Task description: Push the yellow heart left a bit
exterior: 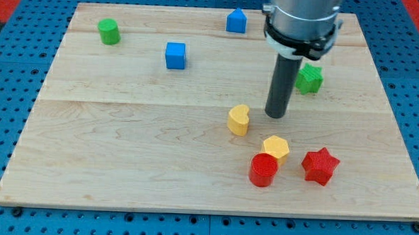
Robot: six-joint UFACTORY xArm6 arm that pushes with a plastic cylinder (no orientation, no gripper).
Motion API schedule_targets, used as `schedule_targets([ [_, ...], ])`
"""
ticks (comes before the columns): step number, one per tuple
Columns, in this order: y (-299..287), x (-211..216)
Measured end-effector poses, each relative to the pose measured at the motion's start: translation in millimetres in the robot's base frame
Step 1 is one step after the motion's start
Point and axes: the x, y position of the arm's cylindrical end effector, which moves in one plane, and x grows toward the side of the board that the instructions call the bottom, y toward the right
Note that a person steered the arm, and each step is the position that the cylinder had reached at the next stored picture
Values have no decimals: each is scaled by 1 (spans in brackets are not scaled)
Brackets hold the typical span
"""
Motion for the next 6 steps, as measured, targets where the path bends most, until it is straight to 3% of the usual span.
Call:
schedule_targets([
  [4,-45,31],
  [6,-111,31],
])
